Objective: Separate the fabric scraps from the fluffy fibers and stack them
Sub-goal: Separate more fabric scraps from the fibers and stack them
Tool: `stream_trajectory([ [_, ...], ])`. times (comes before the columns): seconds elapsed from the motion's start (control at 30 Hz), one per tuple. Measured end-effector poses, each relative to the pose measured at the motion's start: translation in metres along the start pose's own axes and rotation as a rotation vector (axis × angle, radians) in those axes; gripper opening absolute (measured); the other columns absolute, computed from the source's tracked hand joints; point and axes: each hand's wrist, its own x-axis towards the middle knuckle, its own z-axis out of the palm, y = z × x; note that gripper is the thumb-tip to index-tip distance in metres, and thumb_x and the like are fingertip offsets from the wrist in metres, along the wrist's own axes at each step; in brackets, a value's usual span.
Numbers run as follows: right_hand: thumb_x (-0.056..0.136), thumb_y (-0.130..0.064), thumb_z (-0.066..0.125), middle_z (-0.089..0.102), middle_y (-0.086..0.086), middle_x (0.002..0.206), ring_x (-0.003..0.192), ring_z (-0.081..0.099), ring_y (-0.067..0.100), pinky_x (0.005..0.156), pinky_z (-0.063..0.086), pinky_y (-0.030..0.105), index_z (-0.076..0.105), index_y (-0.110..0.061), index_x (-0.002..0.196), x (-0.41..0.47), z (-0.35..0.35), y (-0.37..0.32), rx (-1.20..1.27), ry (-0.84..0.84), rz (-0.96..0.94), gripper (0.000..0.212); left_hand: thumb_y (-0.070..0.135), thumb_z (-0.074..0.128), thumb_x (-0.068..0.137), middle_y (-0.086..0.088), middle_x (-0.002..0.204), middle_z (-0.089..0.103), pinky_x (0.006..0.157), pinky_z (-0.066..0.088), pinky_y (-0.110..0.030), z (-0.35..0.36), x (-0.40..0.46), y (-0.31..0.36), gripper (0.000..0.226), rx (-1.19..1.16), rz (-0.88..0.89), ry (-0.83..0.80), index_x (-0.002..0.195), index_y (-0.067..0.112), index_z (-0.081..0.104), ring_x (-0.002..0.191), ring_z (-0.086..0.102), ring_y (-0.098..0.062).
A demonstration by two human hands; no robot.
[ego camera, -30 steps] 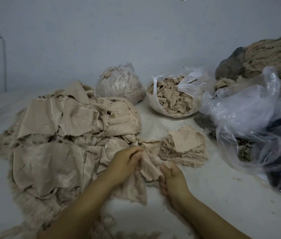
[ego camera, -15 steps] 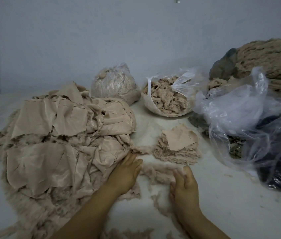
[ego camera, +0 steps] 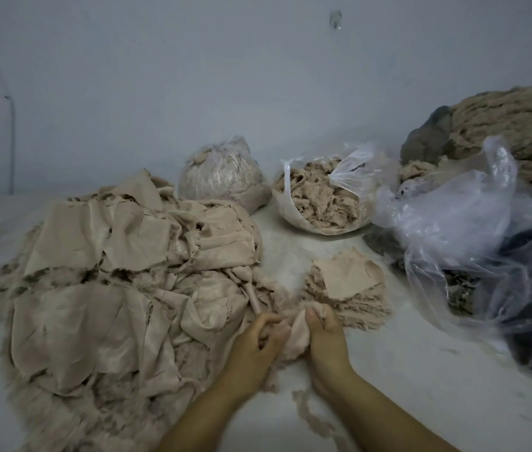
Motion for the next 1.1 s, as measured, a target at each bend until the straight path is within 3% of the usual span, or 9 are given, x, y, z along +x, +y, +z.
stream_trajectory([
  [0.17,0.099,-0.023,0.047,0.070,-0.005,0.080,0.065,0.069,0.006,0.055,0.055,0.023,0.060,-0.022,0.092,0.010,-0.017,0.000,0.233,-0.069,0.109,0.015,0.031,0.058,0.093,0.006,0.055,0.051,0.058,0.035,-0.026,-0.005,0.008,-0.019,0.035,0.409,0.079,0.098,0.060,0.029,0.045,0.057,0.049,-0.007],
  [0.27,0.098,-0.015,0.048,0.072,-0.004,0.080,0.072,0.069,0.007,0.072,0.053,0.023,0.064,-0.020,0.090,0.015,-0.023,-0.004,0.257,-0.109,0.084,0.018,0.036,0.058,0.091,0.011,0.057,0.048,0.059,0.044,-0.032,-0.012,0.011,-0.016,0.035,0.177,0.019,0.159,0.057,0.028,0.049,0.058,0.049,-0.009],
  [0.33,0.095,-0.018,0.051,0.075,0.005,0.086,0.080,0.071,0.017,0.078,0.052,0.030,0.069,-0.016,0.090,0.013,-0.021,-0.003,0.254,-0.185,0.114,0.019,0.054,0.060,0.084,0.024,0.083,0.063,0.068,0.051,-0.021,-0.014,0.006,-0.011,0.015,-0.047,-0.032,0.058,0.088,0.039,0.063,0.080,0.060,0.005],
  [0.43,0.091,-0.023,0.054,0.071,0.021,0.099,0.090,0.069,0.032,0.082,0.056,0.040,0.071,-0.007,0.100,0.008,-0.014,0.001,0.285,-0.327,0.199,0.025,0.042,0.075,0.076,0.022,0.109,0.064,0.077,0.049,-0.012,-0.005,0.001,-0.012,0.046,-0.264,-0.112,-0.068,0.117,0.030,0.058,0.101,0.061,0.004],
  [0.53,0.092,-0.023,0.054,0.070,0.022,0.094,0.078,0.068,0.030,0.065,0.058,0.036,0.067,0.001,0.101,0.007,-0.009,0.003,0.341,-0.391,0.241,0.029,0.016,0.064,0.087,-0.004,0.080,0.069,0.063,0.050,-0.022,-0.006,0.002,-0.002,0.011,-0.360,-0.088,0.072,0.087,0.004,0.066,0.074,0.063,-0.016],
  [0.7,0.087,-0.044,0.059,0.068,0.015,0.092,0.082,0.067,0.025,0.065,0.056,0.033,0.065,-0.003,0.099,0.004,-0.008,-0.002,0.174,-0.468,0.224,0.044,0.022,0.059,0.091,-0.003,0.071,0.071,0.060,0.050,-0.021,-0.012,0.000,0.004,0.020,-0.323,-0.045,0.128,0.077,0.015,0.074,0.067,0.064,-0.010],
  [0.9,0.093,-0.020,0.057,0.046,-0.001,0.047,0.033,0.031,0.006,0.032,0.022,0.016,0.063,-0.010,0.083,-0.001,-0.006,0.002,0.033,-0.443,0.238,0.016,0.019,0.057,0.092,-0.017,0.069,0.066,0.060,0.050,-0.033,-0.011,0.006,0.004,0.025,-0.517,-0.159,0.324,0.075,0.002,0.066,0.067,0.061,-0.029],
  [1.0,0.089,-0.022,0.061,0.061,0.009,0.062,0.045,0.052,0.017,0.044,0.045,0.023,0.068,-0.007,0.091,-0.003,-0.006,0.000,0.052,-0.506,0.215,0.016,0.026,0.057,0.091,-0.032,0.086,0.066,0.074,0.053,-0.046,-0.013,0.007,0.001,0.031,-0.594,-0.178,0.336,0.085,-0.003,0.067,0.078,0.064,-0.036],
  [1.1,0.080,-0.023,0.074,0.069,0.010,0.086,0.078,0.064,0.024,0.072,0.053,0.035,0.068,-0.011,0.093,-0.007,-0.006,0.001,-0.009,-0.507,0.102,0.018,0.035,0.059,0.086,-0.024,0.084,0.071,0.070,0.057,-0.037,-0.016,0.006,0.002,0.031,-0.637,-0.183,0.254,0.078,0.008,0.073,0.079,0.069,-0.033],
])
